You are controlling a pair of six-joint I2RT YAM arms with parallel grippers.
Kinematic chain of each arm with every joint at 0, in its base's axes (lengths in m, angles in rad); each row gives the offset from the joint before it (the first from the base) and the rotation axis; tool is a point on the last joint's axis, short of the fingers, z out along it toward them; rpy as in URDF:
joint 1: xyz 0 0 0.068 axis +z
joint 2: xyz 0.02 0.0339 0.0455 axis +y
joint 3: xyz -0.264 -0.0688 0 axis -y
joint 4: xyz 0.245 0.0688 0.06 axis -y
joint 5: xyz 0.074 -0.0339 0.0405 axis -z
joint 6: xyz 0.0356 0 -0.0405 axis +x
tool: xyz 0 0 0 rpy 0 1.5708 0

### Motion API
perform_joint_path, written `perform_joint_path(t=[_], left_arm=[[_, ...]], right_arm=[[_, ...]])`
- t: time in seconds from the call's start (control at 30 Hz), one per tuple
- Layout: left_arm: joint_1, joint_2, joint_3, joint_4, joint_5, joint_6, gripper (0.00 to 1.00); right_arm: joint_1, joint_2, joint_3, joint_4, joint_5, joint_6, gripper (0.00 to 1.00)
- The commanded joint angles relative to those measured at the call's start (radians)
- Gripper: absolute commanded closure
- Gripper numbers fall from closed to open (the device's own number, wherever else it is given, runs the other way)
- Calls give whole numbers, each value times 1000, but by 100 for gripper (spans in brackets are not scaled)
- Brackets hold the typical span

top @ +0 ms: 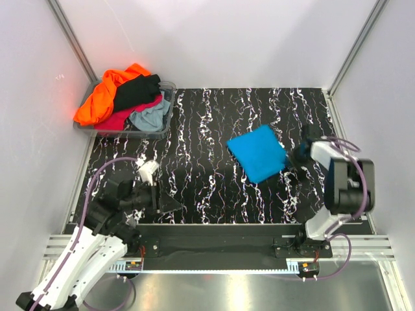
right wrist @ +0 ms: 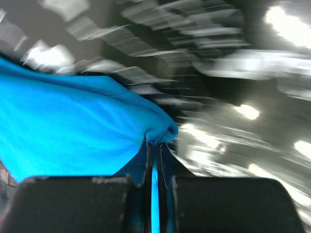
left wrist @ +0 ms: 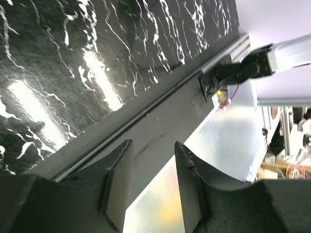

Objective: Fold and stack the t-shirts
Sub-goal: Neatly place the folded tshirt to the corner

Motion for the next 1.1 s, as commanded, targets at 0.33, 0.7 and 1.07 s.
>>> perform_joint_path(t=[0.33,0.7,1.07], left_arm=[[-131,71,48,15,3,40,55],[-244,120,120,-61,-48,118,55],[-298,152,162,-109,-93,158,55]], right_arm=[[-335,-458,-161,-356,415,85,100],[-609,-643,-265,-428,502,95,100],[-760,-604,-255,-340,501,-50,100]])
